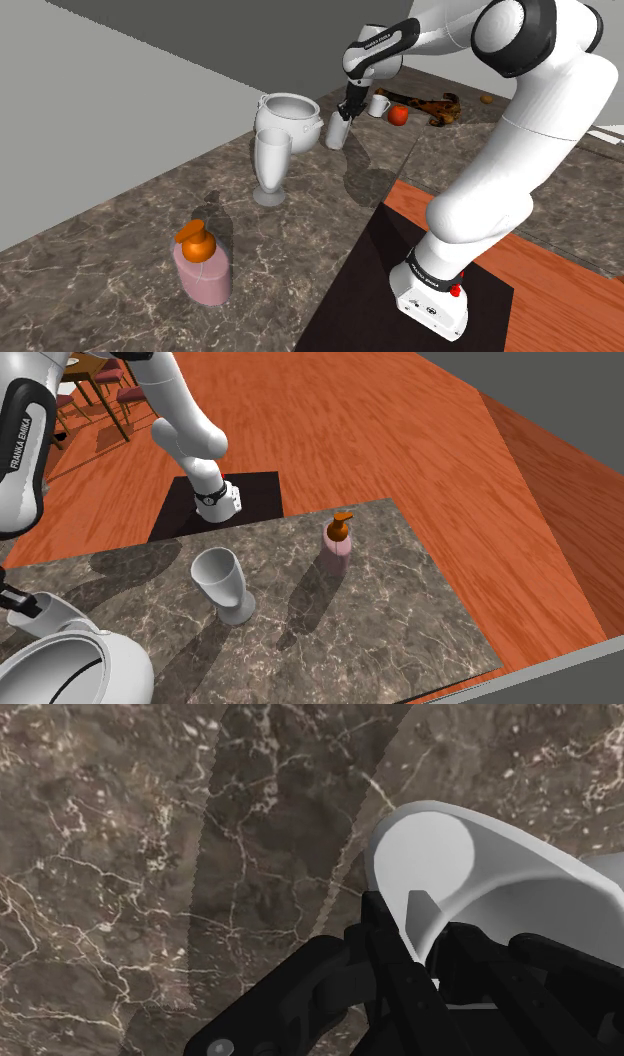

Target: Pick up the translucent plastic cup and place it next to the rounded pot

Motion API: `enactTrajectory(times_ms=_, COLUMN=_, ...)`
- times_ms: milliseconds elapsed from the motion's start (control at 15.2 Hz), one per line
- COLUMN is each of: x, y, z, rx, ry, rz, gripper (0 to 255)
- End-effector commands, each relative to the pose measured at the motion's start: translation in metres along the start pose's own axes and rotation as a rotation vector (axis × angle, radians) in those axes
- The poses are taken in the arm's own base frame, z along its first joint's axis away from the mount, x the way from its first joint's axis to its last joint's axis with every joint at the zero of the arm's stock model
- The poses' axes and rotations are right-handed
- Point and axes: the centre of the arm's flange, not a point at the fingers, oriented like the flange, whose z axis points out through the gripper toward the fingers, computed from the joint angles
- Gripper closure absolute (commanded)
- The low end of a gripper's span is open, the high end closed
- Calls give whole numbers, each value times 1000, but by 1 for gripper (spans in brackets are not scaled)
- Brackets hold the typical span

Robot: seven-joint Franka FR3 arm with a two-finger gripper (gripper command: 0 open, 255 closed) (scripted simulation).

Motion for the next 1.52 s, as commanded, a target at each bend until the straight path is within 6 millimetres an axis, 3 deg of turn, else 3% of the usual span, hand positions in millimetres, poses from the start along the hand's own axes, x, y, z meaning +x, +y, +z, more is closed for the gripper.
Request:
enactTrajectory(times_ms=0, x=-1, y=0, z=9, rx=0, ry=1, rz=0, gripper=255)
enactTrajectory(times_ms=462, x=-1, y=0, z=9, rx=0, ry=1, rz=0, gripper=255)
enactTrajectory(times_ms=528, x=-1, y=0, z=9, rx=0, ry=1, rz=0, gripper=0)
enactTrajectory(times_ms=858, x=-1, y=0, z=9, rx=0, ry=1, rz=0, gripper=0)
enactTrajectory(times_ms=1122, x=-1, y=0, z=-41, rx=0, ry=1, rz=0, gripper=0)
enactTrajectory(times_ms=1452, x=-1, y=0, z=-41, rx=0, ry=1, rz=0, gripper=0)
